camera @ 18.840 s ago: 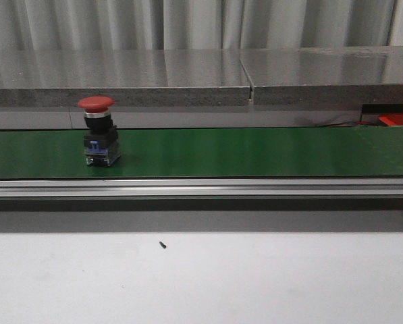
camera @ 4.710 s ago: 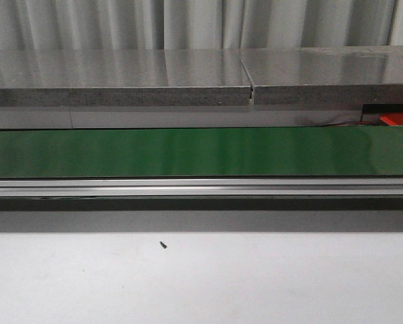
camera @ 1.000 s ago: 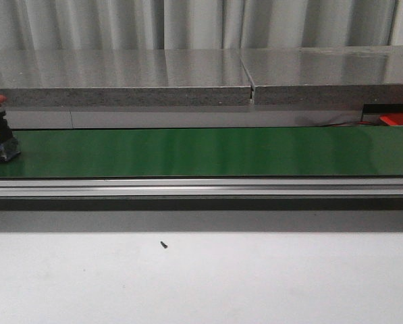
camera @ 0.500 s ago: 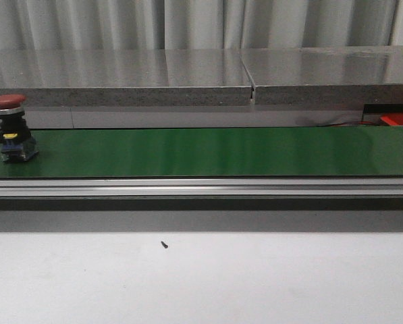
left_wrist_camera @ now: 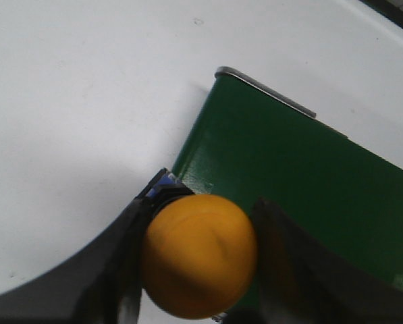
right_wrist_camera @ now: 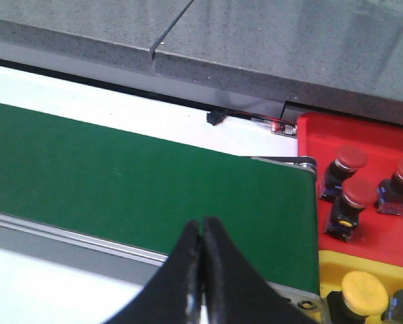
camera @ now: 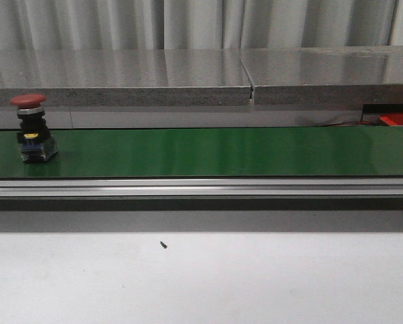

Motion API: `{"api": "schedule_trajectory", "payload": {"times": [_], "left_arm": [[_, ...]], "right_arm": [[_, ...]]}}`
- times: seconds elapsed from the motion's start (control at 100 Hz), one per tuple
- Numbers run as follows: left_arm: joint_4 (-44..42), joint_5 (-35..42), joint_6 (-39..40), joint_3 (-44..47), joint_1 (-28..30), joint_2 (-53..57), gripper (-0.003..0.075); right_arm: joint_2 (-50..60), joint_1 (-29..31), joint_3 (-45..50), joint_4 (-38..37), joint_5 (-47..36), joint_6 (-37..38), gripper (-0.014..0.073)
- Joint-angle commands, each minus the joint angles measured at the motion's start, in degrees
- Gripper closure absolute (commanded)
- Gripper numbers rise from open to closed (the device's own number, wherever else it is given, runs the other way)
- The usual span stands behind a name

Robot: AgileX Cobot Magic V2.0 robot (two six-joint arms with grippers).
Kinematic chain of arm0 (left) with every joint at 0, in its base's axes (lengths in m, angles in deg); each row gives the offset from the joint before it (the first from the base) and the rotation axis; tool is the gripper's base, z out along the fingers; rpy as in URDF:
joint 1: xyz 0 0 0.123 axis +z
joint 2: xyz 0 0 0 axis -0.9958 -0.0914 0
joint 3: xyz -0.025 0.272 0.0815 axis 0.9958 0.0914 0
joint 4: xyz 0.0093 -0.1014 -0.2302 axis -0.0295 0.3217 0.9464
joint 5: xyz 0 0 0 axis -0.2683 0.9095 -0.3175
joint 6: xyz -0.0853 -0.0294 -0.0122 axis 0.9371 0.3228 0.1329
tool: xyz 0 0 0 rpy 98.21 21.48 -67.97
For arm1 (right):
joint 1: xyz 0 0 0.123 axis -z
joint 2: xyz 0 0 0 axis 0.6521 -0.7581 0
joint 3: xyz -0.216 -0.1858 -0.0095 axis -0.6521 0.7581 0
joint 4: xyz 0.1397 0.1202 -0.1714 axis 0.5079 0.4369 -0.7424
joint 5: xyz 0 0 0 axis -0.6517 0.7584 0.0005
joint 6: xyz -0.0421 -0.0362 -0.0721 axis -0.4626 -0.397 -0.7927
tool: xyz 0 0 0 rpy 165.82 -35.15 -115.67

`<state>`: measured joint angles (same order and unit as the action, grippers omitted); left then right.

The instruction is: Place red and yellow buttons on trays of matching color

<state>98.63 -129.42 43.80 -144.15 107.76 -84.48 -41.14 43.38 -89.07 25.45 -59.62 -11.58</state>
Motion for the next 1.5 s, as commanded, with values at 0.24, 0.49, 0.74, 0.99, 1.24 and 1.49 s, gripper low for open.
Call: {"api": "schedule_trajectory", "payload": {"times": [0.24,0.49,0.74,0.99,1.24,1.49], "left_arm": [[1.7,1.5,-0.3,-1.4,-6.5,-2.0,0.0521],[2.3,0.8,-0.3,-1.4,-6.7,-4.1,0.0302],[3.4,1.4,-0.8,-1.9,-6.9,-2.0,0.0176],[3.2,2.0,-6.7,-1.2,-10.5,4.8,0.0388],[0.3,4.8,-8.0,4.9,-16.8,12.8,0.0739],[-4.9,11.7,-8.0,15.1,-24.5,21.8,0.0739]], "right_arm": [[0.1,-0.2,-1.5,0.6,-3.6,-0.4,0.0592],[0.1,-0.2,-1.5,0.6,-3.6,-0.4,0.0592],[0.1,-0.2,-1.5,0.6,-3.6,-0.4,0.0592],[0.1,-0.2,-1.5,0.6,-3.6,-0.4,0.0592],[0.1,-0.2,-1.5,0.6,-3.6,-0.4,0.0592],[0.1,-0.2,-1.5,0.6,-3.6,-0.4,0.0592]]}}
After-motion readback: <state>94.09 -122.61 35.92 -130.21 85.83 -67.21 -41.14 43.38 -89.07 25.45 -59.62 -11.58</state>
